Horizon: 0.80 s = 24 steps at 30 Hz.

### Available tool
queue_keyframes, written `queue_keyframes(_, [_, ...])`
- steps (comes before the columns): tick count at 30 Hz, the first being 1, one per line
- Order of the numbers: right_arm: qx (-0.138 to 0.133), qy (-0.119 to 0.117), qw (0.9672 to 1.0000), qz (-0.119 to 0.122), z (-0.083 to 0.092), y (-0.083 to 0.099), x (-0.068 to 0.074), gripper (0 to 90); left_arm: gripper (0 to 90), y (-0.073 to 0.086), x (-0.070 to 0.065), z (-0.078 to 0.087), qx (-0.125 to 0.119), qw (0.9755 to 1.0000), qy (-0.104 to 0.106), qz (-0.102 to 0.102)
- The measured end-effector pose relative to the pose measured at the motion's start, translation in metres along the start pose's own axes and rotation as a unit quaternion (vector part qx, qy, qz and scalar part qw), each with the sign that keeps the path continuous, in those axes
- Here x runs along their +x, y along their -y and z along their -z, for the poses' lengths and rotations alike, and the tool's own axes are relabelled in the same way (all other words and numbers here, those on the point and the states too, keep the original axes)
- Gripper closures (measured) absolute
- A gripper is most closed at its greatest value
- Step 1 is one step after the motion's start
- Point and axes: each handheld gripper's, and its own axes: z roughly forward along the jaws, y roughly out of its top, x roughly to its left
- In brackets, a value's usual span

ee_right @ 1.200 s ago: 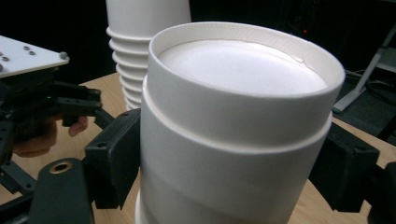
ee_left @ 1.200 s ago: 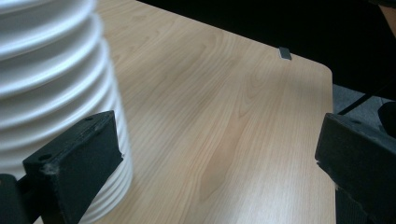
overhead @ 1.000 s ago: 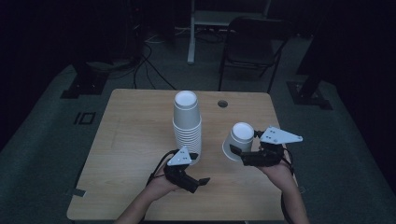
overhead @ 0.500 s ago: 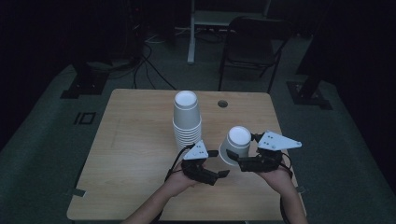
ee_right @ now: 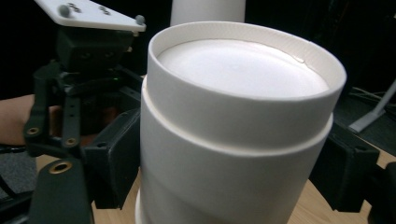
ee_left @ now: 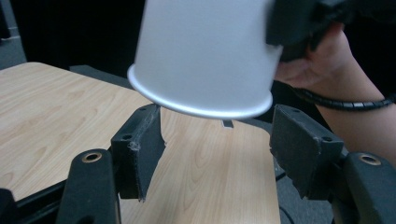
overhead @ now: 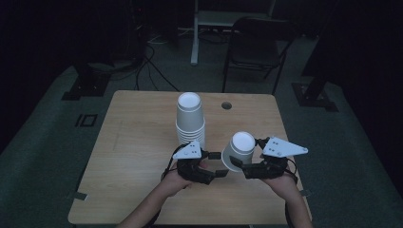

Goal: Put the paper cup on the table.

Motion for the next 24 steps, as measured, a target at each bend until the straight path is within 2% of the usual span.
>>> queue_keyframes(2, [-0.004, -0.006, 1.0000, 0.004, 0.000, -0.001, 0.001, 19.3, 36.7, 0.000, 0.003, 0.001, -0.007, 0.9997, 0.013, 0.017])
queue_keyframes(5, [-0.005, -0.008, 0.9999, 0.011, -0.001, -0.002, 0.005, 19.3, 41.3, 0.001, 0.005, 0.001, -0.009, 0.9991, 0.031, 0.027])
queue_keyframes(8, [-0.005, -0.011, 0.9999, 0.012, 0.000, -0.002, 0.005, 19.2, 50.1, 0.003, 0.006, 0.003, -0.017, 0.9979, 0.054, 0.031])
queue_keyframes(11, [-0.008, -0.015, 0.9998, 0.010, 0.001, -0.001, 0.005, 19.2, 57.5, 0.004, 0.006, 0.006, -0.025, 0.9976, 0.061, 0.021])
queue_keyframes(15, [-0.017, -0.019, 0.9997, 0.004, 0.004, -0.001, 0.004, 19.1, 64.8, 0.004, 0.008, 0.008, -0.050, 0.9953, 0.075, 0.035])
queue_keyframes(21, [-0.023, -0.021, 0.9995, 0.002, 0.006, -0.002, 0.003, 19.1, 73.3, 0.003, 0.010, 0.010, -0.068, 0.9912, 0.098, 0.057])
queue_keyframes(24, [-0.025, -0.022, 0.9994, -0.003, 0.008, -0.001, 0.001, 19.1, 80.3, 0.003, 0.011, 0.013, -0.078, 0.9904, 0.097, 0.060])
